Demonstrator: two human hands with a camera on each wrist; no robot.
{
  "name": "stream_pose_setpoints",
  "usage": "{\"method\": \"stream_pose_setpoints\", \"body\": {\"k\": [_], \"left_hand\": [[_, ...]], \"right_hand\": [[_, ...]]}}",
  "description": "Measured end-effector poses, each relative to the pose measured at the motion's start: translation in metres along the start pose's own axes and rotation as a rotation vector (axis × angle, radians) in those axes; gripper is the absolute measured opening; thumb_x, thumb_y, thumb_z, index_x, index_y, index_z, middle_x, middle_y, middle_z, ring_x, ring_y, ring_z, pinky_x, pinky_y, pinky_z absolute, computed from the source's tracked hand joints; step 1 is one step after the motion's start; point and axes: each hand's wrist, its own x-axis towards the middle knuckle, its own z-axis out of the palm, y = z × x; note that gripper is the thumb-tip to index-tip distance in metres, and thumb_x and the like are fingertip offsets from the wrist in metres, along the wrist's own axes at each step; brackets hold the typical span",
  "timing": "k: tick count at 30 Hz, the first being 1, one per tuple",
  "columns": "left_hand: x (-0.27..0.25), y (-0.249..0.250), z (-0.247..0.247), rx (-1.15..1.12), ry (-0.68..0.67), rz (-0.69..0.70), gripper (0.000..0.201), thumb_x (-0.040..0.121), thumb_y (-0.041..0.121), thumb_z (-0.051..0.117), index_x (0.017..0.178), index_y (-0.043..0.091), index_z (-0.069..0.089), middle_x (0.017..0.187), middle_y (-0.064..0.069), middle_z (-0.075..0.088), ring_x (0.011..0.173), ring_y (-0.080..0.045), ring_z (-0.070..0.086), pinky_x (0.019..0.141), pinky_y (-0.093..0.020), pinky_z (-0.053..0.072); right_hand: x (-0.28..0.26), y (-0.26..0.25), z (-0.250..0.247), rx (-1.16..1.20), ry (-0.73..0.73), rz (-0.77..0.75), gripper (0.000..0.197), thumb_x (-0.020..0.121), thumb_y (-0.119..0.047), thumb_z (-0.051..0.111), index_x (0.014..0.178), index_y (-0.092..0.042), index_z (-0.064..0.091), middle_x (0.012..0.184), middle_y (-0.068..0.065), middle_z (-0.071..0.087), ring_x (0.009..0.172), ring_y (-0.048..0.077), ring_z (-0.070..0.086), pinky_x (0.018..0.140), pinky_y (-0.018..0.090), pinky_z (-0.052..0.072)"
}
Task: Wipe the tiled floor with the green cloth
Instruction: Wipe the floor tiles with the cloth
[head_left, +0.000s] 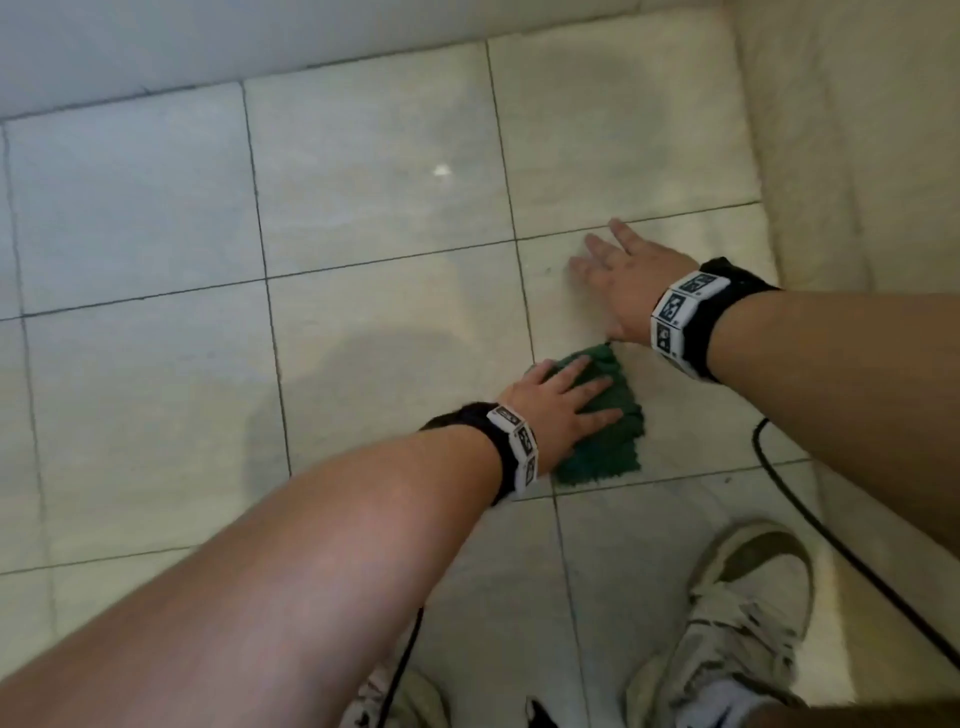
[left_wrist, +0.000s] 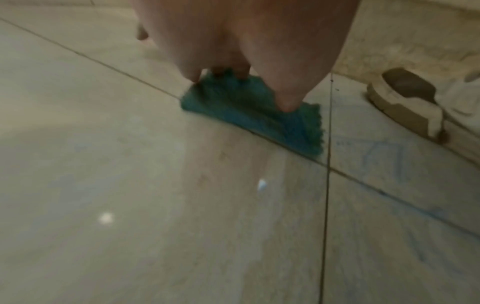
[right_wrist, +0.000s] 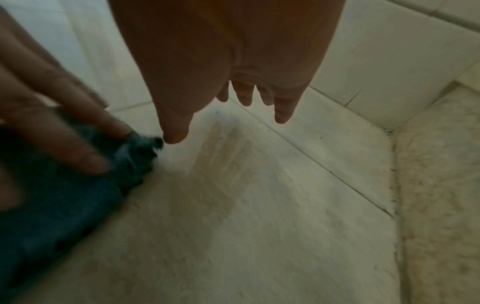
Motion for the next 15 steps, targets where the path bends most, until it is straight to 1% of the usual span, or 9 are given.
{"method": "stream_pose_setpoints", "body": {"k": [1,3,4,6,8,10,11,13,15], "left_hand": [[-0.009,-0.003,-0.012,-0.03,-0.018,-0.057,0.076,0.098,0.035,0.051,0.158,0.035,0.004,0.166,-0.005,-0.005,0.151,-0.034,-0.009,0.121,-0.053,0.006],[-0.034,-0.007,-0.039,-0.093,-0.079,-0.189,0.086,0.094,0.023,0.056,0.158,0.032,-0.001,0.165,-0.007,-0.006,0.15,-0.036,-0.011,0.122,-0.053,0.003],[-0.048,-0.008,-0.053,-0.111,-0.12,-0.243,0.092,0.091,0.019,0.059,0.158,0.03,-0.004,0.165,-0.008,-0.006,0.15,-0.037,-0.011,0.122,-0.053,0.003],[-0.079,-0.006,-0.082,-0.139,-0.204,-0.302,0.099,0.087,0.016,0.062,0.157,0.028,-0.007,0.165,-0.01,-0.005,0.15,-0.037,-0.009,0.121,-0.054,0.004],[-0.11,0.0,-0.111,-0.159,-0.257,-0.312,0.099,0.087,0.018,0.063,0.157,0.027,-0.006,0.165,-0.009,-0.003,0.15,-0.037,-0.007,0.122,-0.053,0.005],[-0.143,0.008,-0.144,-0.198,-0.27,-0.308,0.094,0.09,0.017,0.06,0.158,0.028,-0.004,0.165,-0.009,0.0,0.151,-0.036,-0.006,0.122,-0.052,0.005],[-0.158,0.013,-0.16,-0.215,-0.259,-0.309,0.091,0.091,0.015,0.057,0.158,0.028,-0.003,0.165,-0.009,0.002,0.151,-0.035,-0.004,0.122,-0.052,0.005],[-0.186,0.024,-0.191,-0.224,-0.246,-0.299,0.09,0.09,0.013,0.056,0.158,0.027,-0.001,0.165,-0.009,0.006,0.151,-0.035,-0.002,0.122,-0.051,0.007],[-0.211,0.035,-0.218,-0.224,-0.24,-0.292,0.09,0.089,0.013,0.056,0.158,0.027,0.0,0.164,-0.009,0.01,0.151,-0.034,0.001,0.122,-0.051,0.009]], "right_hand": [[-0.007,0.001,-0.006,0.006,-0.027,0.0,0.1,0.091,-0.04,0.066,0.159,-0.02,-0.004,0.167,0.007,-0.007,0.152,0.034,-0.009,0.123,0.046,0.017],[-0.029,-0.001,-0.021,0.031,-0.087,-0.003,0.098,0.092,-0.033,0.066,0.159,-0.02,-0.004,0.167,0.008,-0.006,0.152,0.034,-0.008,0.123,0.046,0.018],[-0.043,-0.003,-0.03,0.043,-0.114,-0.002,0.097,0.093,-0.031,0.066,0.159,-0.019,-0.004,0.167,0.008,-0.006,0.152,0.034,-0.007,0.122,0.046,0.019],[-0.071,-0.01,-0.049,0.083,-0.159,-0.01,0.097,0.092,-0.028,0.067,0.159,-0.019,-0.002,0.167,0.008,-0.004,0.153,0.033,-0.006,0.121,0.047,0.022],[-0.101,-0.014,-0.069,0.12,-0.205,-0.008,0.104,0.087,-0.028,0.072,0.159,-0.021,-0.002,0.167,0.007,-0.002,0.153,0.033,-0.005,0.121,0.048,0.024],[-0.134,-0.017,-0.092,0.14,-0.228,-0.019,0.11,0.082,-0.032,0.077,0.159,-0.02,-0.001,0.167,0.007,0.005,0.153,0.033,-0.002,0.12,0.048,0.025],[-0.152,-0.017,-0.104,0.144,-0.232,-0.016,0.104,0.084,-0.032,0.075,0.159,-0.02,0.004,0.166,0.008,0.01,0.152,0.033,0.0,0.119,0.049,0.027],[-0.189,-0.018,-0.131,0.189,-0.26,0.027,0.084,0.091,-0.026,0.066,0.157,-0.018,0.014,0.163,0.008,0.02,0.152,0.032,0.003,0.115,0.051,0.033],[-0.225,-0.019,-0.155,0.234,-0.277,0.061,0.075,0.095,-0.023,0.061,0.156,-0.018,0.018,0.161,0.007,0.023,0.152,0.031,0.006,0.114,0.051,0.034]]}}
